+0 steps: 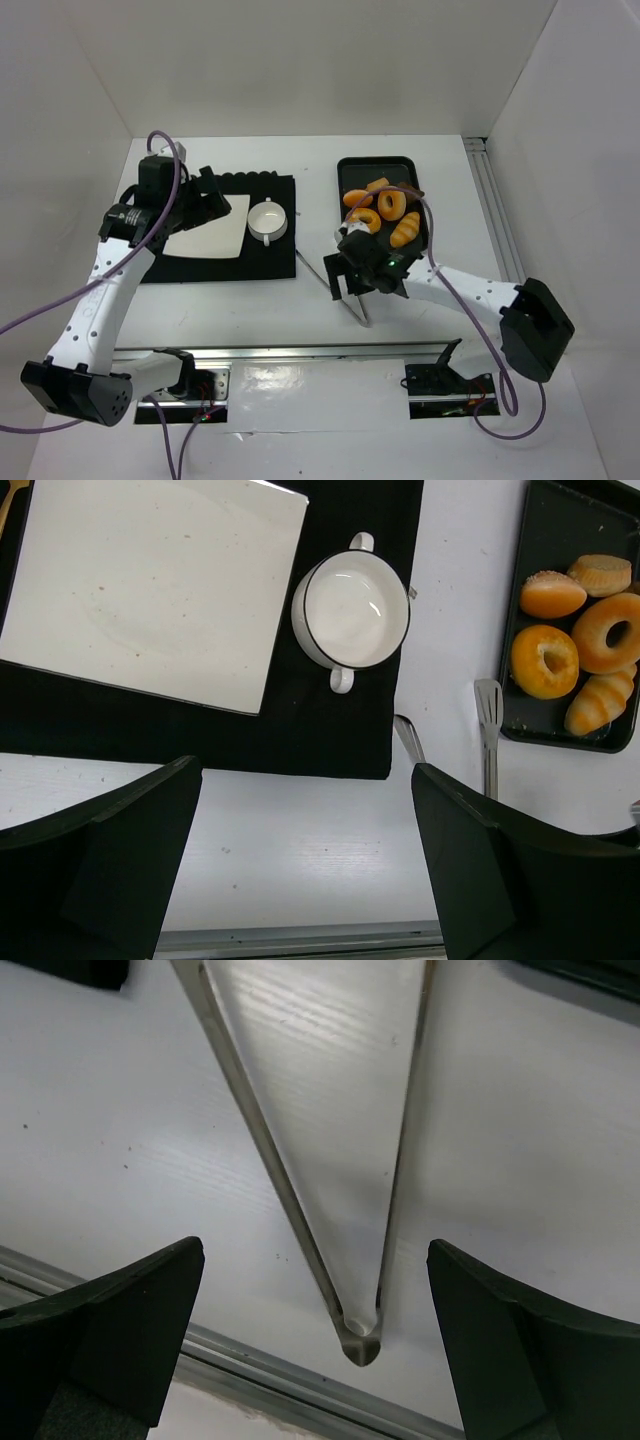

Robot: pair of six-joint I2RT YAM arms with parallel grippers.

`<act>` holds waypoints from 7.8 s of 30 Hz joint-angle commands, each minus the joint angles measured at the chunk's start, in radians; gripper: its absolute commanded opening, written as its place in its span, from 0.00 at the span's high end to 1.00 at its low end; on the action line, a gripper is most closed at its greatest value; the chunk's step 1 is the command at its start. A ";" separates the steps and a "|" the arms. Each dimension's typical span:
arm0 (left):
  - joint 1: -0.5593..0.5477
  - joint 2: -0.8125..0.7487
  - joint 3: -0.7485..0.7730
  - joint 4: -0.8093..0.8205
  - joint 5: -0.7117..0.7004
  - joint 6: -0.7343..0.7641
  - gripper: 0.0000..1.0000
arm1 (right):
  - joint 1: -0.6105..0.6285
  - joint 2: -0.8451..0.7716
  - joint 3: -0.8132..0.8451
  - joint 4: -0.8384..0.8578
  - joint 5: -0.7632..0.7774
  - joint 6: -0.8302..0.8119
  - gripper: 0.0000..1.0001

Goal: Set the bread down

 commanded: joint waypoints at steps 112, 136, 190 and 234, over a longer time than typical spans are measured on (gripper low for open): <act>0.103 0.032 0.069 0.033 0.001 0.062 0.00 | -0.468 0.018 0.519 -0.288 0.071 -0.090 0.77; 0.361 -0.043 0.138 -0.107 0.037 0.009 0.00 | 0.100 0.860 1.272 -0.061 -0.184 -0.118 0.74; 0.370 -0.007 0.118 -0.069 0.128 0.029 0.00 | -0.810 0.108 0.337 -0.018 -0.351 0.005 0.38; 0.370 -0.016 0.109 -0.069 0.128 0.038 0.00 | -0.856 0.079 0.439 -0.066 -0.356 0.003 0.63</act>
